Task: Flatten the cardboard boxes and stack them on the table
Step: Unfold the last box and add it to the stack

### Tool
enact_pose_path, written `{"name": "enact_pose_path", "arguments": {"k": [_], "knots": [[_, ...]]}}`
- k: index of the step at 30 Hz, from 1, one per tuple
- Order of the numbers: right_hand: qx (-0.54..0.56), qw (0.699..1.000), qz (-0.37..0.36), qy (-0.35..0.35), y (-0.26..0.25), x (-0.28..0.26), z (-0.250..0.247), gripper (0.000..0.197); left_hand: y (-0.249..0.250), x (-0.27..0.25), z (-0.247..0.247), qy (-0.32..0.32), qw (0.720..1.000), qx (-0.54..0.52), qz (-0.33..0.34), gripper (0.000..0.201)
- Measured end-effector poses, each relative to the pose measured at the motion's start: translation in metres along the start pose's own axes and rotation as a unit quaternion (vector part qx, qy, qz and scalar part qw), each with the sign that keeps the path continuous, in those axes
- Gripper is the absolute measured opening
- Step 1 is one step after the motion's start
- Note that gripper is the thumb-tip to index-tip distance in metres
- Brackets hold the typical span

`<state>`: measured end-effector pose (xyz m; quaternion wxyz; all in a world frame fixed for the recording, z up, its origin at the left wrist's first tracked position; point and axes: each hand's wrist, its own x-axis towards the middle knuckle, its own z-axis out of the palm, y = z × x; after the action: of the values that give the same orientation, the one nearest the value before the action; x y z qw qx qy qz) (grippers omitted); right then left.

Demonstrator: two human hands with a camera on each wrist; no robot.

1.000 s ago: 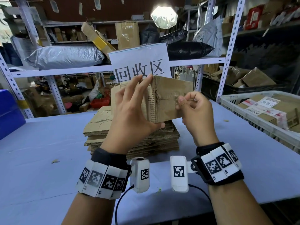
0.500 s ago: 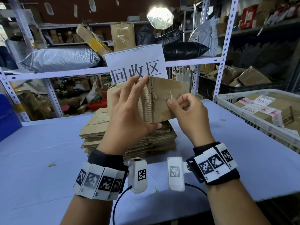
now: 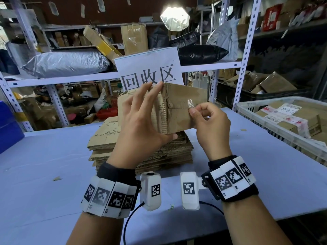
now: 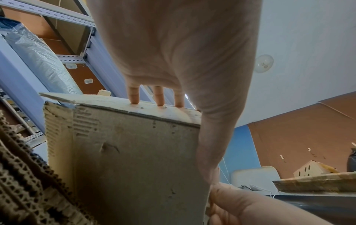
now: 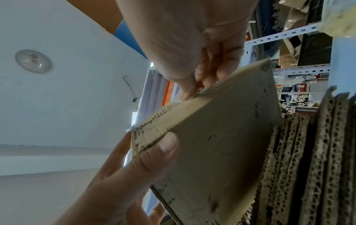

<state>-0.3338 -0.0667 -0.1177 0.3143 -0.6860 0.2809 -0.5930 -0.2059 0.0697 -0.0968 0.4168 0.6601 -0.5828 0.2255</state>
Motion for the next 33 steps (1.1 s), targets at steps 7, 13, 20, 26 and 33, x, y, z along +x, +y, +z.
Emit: {"name": "enact_pose_path", "arguments": {"k": [7, 13, 20, 26, 33], "knots": [[0.059, 0.998, 0.015, 0.003, -0.002, -0.002, 0.003, 0.019, -0.002, -0.001, -0.002, 0.003, 1.000, -0.011, -0.009, 0.122], [0.140, 0.989, 0.054, -0.011, -0.003, -0.003, 0.001, 0.010, -0.004, -0.003, -0.003, -0.001, 1.000, -0.012, -0.019, 0.122], [0.081, 0.993, 0.019, -0.089, -0.003, 0.007, -0.005, 0.021, -0.007, -0.004, -0.006, -0.003, 1.000, -0.014, -0.024, 0.124], [0.006, 0.986, -0.037, -0.160, 0.000, 0.015, -0.012, 0.035, -0.010, -0.004, -0.009, 0.000, 0.999, -0.034, -0.032, 0.121], [-0.084, 0.984, -0.091, -0.126, 0.003, 0.014, -0.012, 0.025, -0.007, -0.003, -0.008, -0.006, 0.999, -0.023, -0.028, 0.123]]}}
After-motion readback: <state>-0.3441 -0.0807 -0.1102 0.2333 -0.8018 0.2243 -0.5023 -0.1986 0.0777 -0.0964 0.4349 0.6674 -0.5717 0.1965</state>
